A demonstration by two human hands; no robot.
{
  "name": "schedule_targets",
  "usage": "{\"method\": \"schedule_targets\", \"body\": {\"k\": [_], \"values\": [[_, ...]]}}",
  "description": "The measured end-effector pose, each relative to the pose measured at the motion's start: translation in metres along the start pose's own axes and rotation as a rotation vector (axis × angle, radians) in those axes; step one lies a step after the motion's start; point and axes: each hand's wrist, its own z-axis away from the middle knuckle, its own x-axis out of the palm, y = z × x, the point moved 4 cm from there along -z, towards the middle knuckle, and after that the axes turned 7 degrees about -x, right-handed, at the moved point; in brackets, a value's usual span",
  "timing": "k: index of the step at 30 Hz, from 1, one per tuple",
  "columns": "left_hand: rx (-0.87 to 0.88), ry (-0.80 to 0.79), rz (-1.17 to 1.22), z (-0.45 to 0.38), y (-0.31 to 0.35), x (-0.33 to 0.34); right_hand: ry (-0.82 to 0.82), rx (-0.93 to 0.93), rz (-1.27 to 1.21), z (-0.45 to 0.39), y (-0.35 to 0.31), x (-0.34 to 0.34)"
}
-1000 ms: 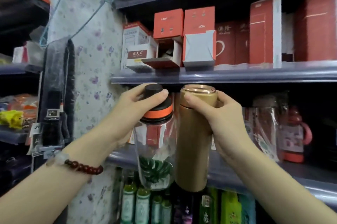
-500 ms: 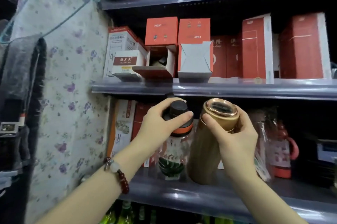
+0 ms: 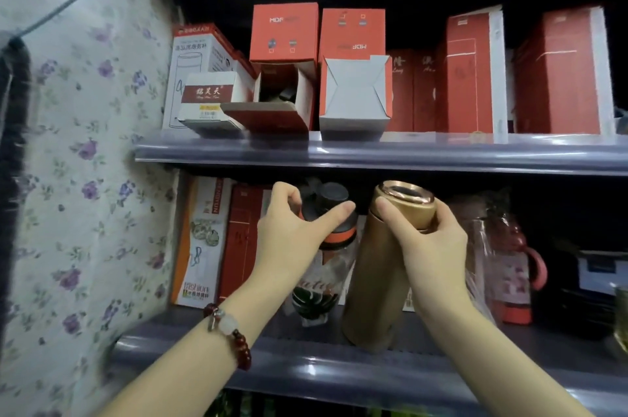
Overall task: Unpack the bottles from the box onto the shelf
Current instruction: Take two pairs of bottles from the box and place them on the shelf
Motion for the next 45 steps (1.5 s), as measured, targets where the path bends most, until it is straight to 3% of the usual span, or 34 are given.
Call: {"method": "schedule_targets", "body": {"k": [4,11,14,18,25,30,40,45], "values": [[-0.056,0.013,0.008,-0.011,0.000,0.000,-0.089,0.022,0.035,-0.003,0.002,0.014],[-0.175,-0.265,0.067,-0.020,-0.016,0.014,-0.221,0.168,0.036,-0.013,0.029,0.022],[-0.113,-0.402,-0.094,-0.016,-0.020,0.009,-0.291,0.182,0.044,-0.014,0.041,0.019],[0.002,-0.335,-0.243,-0.013,-0.019,-0.001,-0.370,0.152,0.072,-0.013,0.047,0.015],[-0.035,-0.272,-0.053,-0.029,-0.029,-0.007,-0.501,0.081,0.115,-0.008,0.049,0.012],[-0.157,-0.299,0.087,-0.045,-0.044,-0.002,-0.456,0.081,0.064,-0.010,0.053,0.014],[-0.210,-0.400,0.078,-0.006,-0.086,0.000,-0.531,0.133,0.099,-0.004,0.075,0.007],[-0.358,-0.530,0.046,0.007,-0.103,-0.002,-0.589,0.143,0.170,0.009,0.081,0.003]]}}
